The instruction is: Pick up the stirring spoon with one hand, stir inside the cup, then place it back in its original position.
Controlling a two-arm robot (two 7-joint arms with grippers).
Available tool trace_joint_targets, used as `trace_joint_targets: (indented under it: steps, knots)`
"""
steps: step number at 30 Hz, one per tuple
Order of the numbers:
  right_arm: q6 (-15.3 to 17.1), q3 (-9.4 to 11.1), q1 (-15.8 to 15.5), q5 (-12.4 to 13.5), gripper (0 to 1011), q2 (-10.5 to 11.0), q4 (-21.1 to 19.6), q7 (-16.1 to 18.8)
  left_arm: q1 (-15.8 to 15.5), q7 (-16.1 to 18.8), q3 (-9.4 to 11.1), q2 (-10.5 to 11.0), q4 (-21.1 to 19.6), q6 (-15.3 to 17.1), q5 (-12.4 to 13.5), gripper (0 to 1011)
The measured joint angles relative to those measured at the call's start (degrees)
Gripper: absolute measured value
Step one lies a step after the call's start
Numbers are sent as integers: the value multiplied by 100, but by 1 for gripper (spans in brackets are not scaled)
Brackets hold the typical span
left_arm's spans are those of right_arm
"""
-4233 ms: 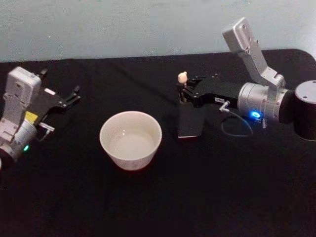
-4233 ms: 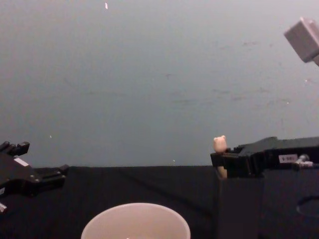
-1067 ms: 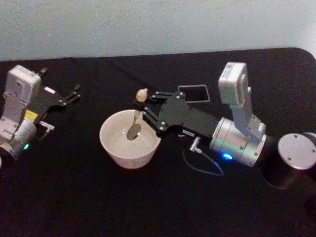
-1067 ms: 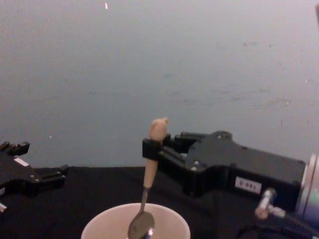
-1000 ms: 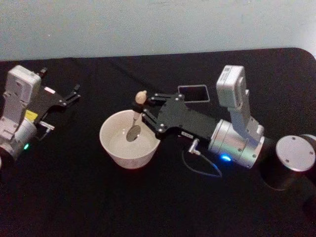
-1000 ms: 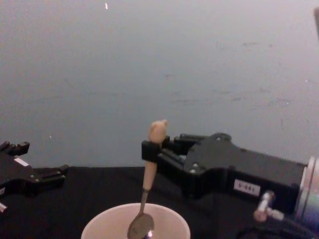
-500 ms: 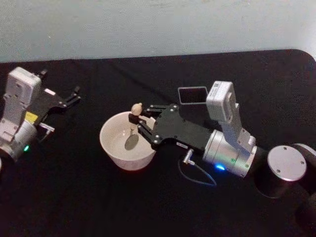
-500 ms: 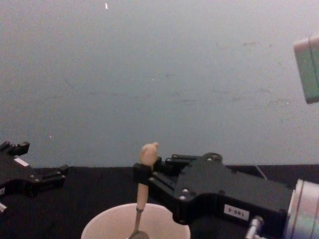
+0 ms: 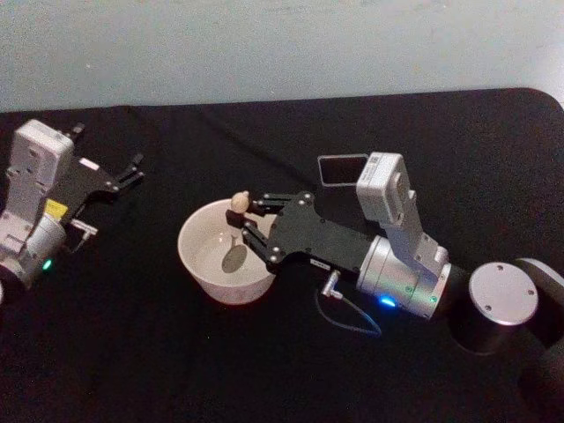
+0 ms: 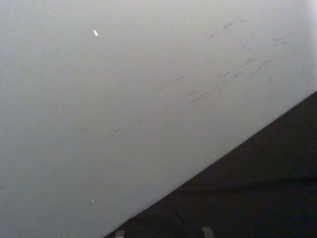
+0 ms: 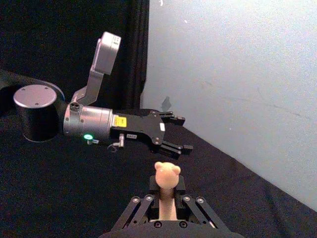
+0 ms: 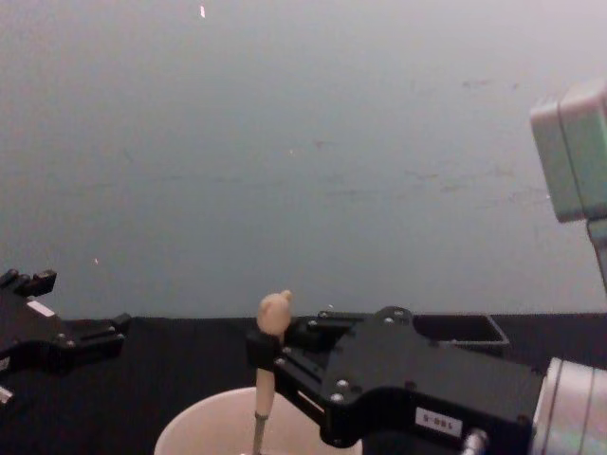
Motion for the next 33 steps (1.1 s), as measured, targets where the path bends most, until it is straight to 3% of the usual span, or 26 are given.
trace_joint_targets:
  steps: [17, 33]
  knots:
    - [-33, 98, -32, -133, 172, 8, 35, -40, 0, 0, 0, 0, 0, 0, 0, 1001]
    - [13, 283, -282, -7, 172, 310, -368, 37, 0, 0, 0, 0, 0, 0, 0, 1001]
